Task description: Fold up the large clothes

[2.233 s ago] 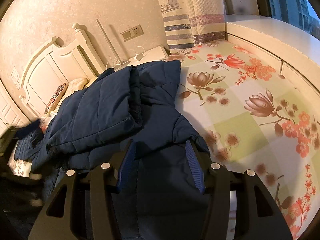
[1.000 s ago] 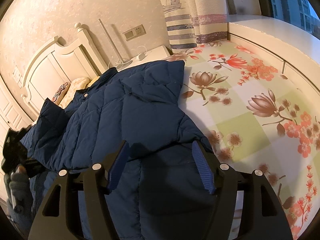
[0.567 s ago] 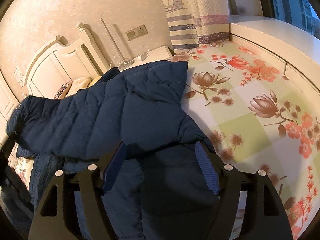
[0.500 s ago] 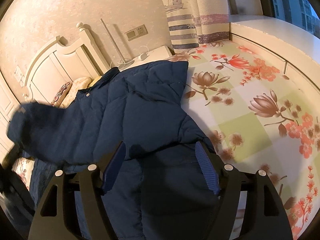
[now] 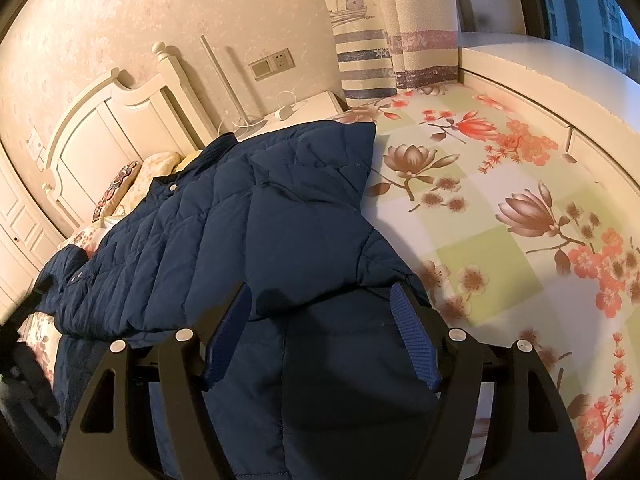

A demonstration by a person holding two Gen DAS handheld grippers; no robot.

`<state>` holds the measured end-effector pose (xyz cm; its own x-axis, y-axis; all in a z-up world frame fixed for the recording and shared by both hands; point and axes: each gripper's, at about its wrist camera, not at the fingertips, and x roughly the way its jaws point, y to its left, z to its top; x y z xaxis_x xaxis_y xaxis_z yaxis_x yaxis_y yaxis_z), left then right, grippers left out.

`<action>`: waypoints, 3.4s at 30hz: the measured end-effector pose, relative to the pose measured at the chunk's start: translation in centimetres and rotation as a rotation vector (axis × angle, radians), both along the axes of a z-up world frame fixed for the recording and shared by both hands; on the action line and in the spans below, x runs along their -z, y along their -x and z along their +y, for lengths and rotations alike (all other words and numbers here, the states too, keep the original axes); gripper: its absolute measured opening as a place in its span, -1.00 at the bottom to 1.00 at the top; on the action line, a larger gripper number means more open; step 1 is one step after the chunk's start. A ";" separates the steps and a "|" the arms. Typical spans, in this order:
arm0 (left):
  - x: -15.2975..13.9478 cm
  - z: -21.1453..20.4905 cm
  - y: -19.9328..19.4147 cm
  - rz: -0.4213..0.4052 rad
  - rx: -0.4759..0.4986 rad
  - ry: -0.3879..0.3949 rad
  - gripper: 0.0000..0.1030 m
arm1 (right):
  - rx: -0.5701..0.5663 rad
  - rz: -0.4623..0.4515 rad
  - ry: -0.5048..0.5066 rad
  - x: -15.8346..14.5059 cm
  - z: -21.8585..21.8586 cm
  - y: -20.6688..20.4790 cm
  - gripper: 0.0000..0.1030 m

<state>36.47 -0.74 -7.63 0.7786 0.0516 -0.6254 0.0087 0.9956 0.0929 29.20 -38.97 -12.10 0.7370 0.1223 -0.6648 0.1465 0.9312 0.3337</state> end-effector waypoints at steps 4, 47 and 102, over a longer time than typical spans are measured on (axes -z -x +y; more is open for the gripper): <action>4.0 -0.7 -2.6 0.165 0.013 -0.076 0.89 | 0.008 -0.013 0.019 -0.2 0.1 0.3 0.35; 3.2 1.7 -0.7 0.090 0.065 0.127 0.95 | -0.139 0.176 0.262 -1.6 3.5 -18.7 0.78; 1.8 38.8 -3.2 -0.158 -0.681 0.848 -0.81 | -0.444 0.095 0.375 1.2 16.7 -8.4 0.91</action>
